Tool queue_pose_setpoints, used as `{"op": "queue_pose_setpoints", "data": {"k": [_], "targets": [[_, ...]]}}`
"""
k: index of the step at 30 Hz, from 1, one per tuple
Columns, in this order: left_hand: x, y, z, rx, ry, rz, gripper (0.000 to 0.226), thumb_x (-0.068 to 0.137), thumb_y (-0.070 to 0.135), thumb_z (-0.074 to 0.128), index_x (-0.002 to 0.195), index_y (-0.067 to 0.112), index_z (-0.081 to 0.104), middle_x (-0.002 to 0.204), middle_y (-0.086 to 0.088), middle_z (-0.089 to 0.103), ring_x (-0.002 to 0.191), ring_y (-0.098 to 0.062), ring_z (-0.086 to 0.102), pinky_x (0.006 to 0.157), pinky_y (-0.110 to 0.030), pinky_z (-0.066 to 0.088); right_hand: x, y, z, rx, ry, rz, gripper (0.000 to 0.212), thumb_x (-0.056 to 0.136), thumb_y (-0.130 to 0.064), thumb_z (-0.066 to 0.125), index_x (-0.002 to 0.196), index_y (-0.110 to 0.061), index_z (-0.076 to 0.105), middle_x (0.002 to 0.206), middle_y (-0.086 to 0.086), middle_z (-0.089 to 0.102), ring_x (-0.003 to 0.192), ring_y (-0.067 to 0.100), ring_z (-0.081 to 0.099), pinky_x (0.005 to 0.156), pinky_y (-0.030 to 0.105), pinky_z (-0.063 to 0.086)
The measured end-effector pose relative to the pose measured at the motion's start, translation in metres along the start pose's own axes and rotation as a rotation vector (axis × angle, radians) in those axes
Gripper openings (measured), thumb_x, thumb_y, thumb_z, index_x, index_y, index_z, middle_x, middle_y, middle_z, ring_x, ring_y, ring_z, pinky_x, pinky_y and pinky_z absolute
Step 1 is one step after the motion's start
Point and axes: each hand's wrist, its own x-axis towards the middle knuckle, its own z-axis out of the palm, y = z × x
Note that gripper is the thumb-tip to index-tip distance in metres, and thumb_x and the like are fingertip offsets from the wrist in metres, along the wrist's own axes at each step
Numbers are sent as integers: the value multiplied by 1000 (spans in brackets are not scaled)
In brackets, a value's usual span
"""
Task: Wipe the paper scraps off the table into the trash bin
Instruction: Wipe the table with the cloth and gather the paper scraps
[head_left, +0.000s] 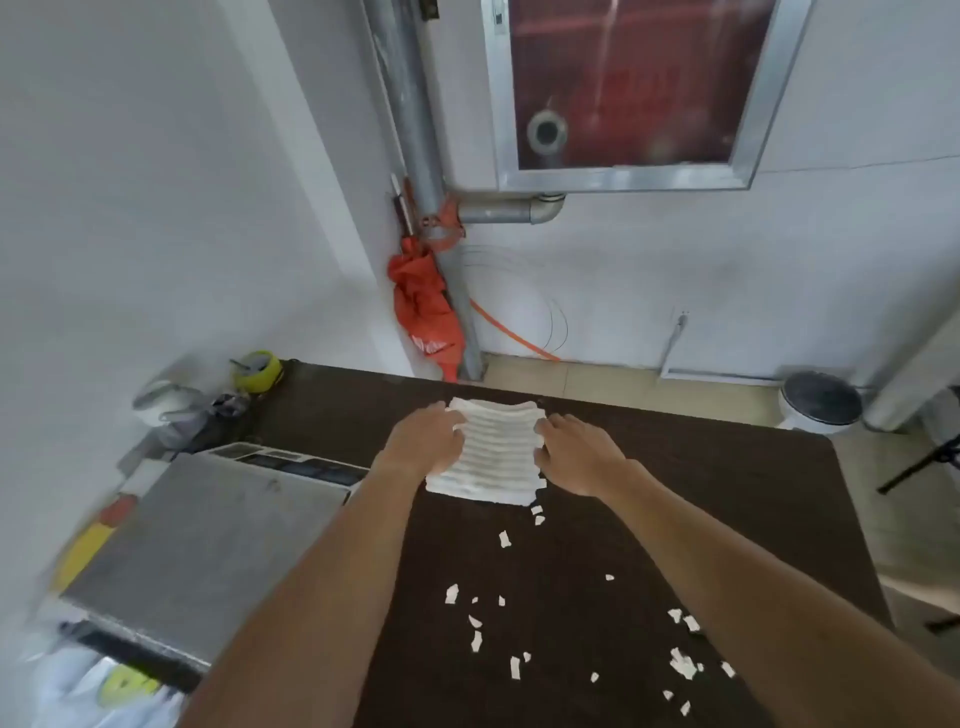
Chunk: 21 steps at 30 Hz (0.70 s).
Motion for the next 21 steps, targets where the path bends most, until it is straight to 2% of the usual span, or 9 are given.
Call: {"op": "queue_pose_setpoints", "data": {"k": [3, 5, 8, 12, 14, 18, 21], "targets": [[7, -11, 25, 36, 4, 38, 43, 105, 27, 40, 147, 26, 51, 159, -2, 41, 142, -23, 43, 114, -38, 37, 11, -4, 21, -1, -34, -7, 44, 99, -37, 40, 136, -13, 47, 128, 6, 57, 115, 25, 54, 90, 41, 49], [11, -16, 46, 37, -17, 58, 46, 104, 26, 44, 150, 26, 47, 162, -1, 36, 146, -21, 39, 115, -38, 34, 17, -7, 37, -10, -64, -8, 45, 98, -38, 42, 136, -13, 46, 128, 5, 57, 115, 24, 54, 91, 40, 48], [21, -22, 75, 65, -51, 100, 57, 100, 17, 51, 155, 25, 37, 166, -2, 26, 151, -22, 28, 118, -40, 30, 24, -12, 66, 12, -71, -9, 56, 96, -41, 47, 144, -14, 38, 139, 5, 53, 124, 23, 51, 101, 39, 43], [35, -32, 111, 134, -92, 124, 72, 88, 11, 65, 153, 18, 35, 162, -6, 31, 148, -27, 29, 119, -45, 28, 34, -20, 100, 18, -150, 19, 63, 94, -44, 51, 147, -16, 32, 149, 2, 45, 134, 21, 45, 111, 38, 35], [40, -38, 127, 179, -16, 140, 73, 82, 12, 71, 148, 16, 41, 156, -7, 36, 145, -27, 33, 122, -47, 22, 40, -22, 110, -17, -160, 30, 64, 93, -43, 52, 147, -16, 34, 152, 2, 41, 137, 21, 42, 112, 38, 34], [47, -49, 145, 162, 148, 231, 62, 74, 3, 71, 133, 14, 54, 136, -7, 50, 130, -27, 47, 112, -42, 39, 58, -27, 112, -107, -133, 17, 65, 84, -31, 64, 142, -16, 38, 139, 2, 48, 123, 24, 50, 103, 38, 43], [58, -56, 141, 117, 213, 287, 46, 78, 4, 66, 123, 15, 60, 123, -6, 58, 118, -26, 55, 101, -38, 46, 73, -29, 109, -158, -143, -2, 57, 84, -24, 62, 137, -18, 42, 128, 2, 49, 113, 25, 52, 92, 37, 48]]}}
